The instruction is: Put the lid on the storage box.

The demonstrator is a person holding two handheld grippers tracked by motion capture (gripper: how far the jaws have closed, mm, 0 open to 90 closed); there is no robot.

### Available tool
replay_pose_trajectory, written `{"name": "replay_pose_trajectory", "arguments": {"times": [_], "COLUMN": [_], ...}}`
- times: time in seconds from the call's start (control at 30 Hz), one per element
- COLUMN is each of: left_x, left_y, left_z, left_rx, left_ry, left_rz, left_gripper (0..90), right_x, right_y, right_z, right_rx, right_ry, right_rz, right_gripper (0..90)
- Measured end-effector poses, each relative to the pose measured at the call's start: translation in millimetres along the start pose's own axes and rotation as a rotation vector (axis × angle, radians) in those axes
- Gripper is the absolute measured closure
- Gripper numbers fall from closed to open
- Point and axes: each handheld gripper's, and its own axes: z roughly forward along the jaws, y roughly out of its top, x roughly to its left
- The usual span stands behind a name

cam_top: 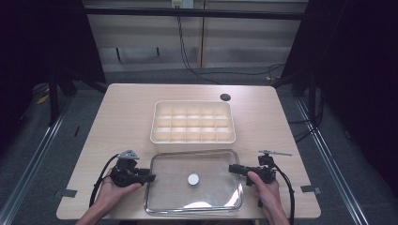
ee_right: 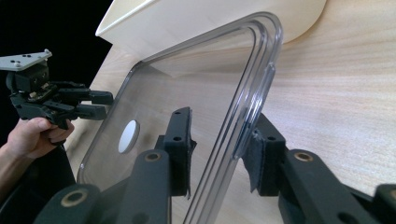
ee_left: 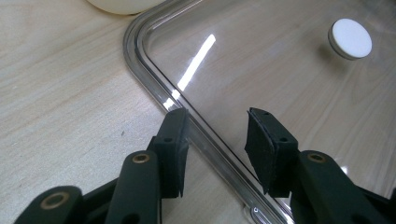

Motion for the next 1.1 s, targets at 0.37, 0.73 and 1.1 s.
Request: {"name": "replay_pose_trajectory", "arguments": {"times": [0.37,0.73,1.1], "left_x": [1.3,6.1,2.9], "left_y": [-0.4,-1.0,0.3], "left_z": [0.3,-1.7,1.2], "left_rx": [-0.015,-0.032,-0.022], "left_ry": [-0.014,-0.02,-0.061], "left_rz": [-0.017,-0.062,-0.044], "left_gripper": [50.7,33.6,40.0], "right_x": [8.0,9.2,11.1], "right_y": [-2.1,-1.6,-0.4], "right_z": [-9.4,-12.7,-14.6], "right_rx": [-0.076,-0.093,-0.098], "right_ry": [0.013,0.028,0.033], "right_rz": [-0.033,-0.045,-0.069], "right_gripper": [70.9,73.0,73.8]}}
